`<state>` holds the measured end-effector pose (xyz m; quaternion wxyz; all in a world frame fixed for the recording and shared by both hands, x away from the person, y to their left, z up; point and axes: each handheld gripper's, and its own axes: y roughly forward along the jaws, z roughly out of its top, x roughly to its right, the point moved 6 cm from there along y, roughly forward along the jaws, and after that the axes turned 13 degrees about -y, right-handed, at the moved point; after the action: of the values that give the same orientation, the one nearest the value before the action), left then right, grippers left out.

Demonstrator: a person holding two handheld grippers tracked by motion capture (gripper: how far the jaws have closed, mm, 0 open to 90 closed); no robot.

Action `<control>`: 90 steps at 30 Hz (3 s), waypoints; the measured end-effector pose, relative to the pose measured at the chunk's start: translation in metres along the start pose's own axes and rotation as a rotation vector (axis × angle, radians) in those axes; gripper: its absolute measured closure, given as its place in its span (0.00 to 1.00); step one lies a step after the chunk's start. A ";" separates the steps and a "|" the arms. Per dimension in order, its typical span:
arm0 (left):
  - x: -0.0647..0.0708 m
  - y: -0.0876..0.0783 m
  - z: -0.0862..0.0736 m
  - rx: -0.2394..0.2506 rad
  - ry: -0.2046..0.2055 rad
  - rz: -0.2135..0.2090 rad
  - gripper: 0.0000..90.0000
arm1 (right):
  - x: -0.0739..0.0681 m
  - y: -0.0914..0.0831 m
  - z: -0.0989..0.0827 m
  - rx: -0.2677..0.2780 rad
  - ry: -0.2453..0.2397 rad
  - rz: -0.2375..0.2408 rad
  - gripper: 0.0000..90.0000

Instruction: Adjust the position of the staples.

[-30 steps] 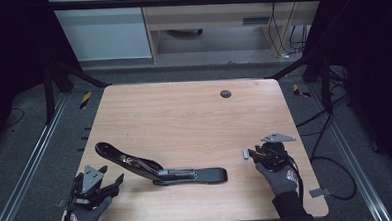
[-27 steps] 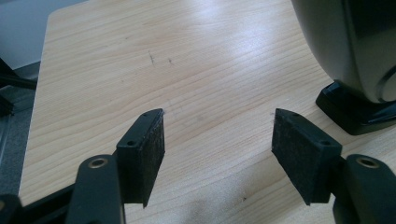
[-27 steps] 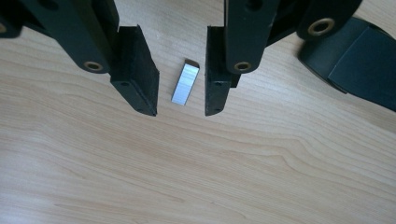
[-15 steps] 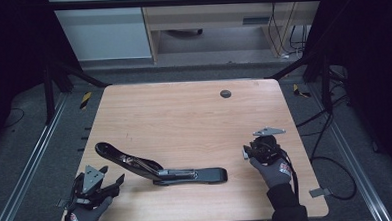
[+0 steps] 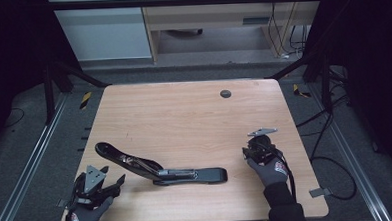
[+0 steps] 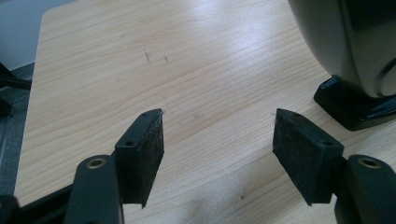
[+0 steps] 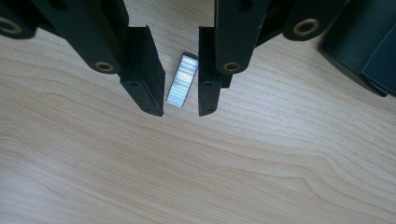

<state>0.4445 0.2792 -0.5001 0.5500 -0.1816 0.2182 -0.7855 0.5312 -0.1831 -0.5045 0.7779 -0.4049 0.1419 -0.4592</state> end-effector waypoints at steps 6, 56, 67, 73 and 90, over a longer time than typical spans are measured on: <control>0.000 0.000 0.000 -0.003 0.004 0.001 0.37 | 0.001 0.009 -0.002 -0.030 0.000 -0.011 0.80; 0.000 0.001 -0.001 -0.014 0.008 0.002 0.37 | -0.010 -0.009 -0.048 -0.059 -0.140 0.124 0.87; 0.000 0.001 -0.002 -0.018 0.012 0.001 0.37 | -0.013 -0.008 -0.054 -0.053 -0.152 0.124 0.85; 0.001 0.001 -0.002 -0.020 0.015 0.000 0.37 | -0.012 -0.014 -0.053 -0.041 -0.133 0.122 0.83; 0.001 0.002 -0.002 -0.024 0.018 -0.003 0.37 | -0.015 -0.013 -0.050 -0.061 -0.098 0.132 0.85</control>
<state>0.4445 0.2782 -0.5027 0.5445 -0.1814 0.2323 -0.7853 0.4856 -0.1990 -0.5288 0.7998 -0.4401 0.1440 -0.3820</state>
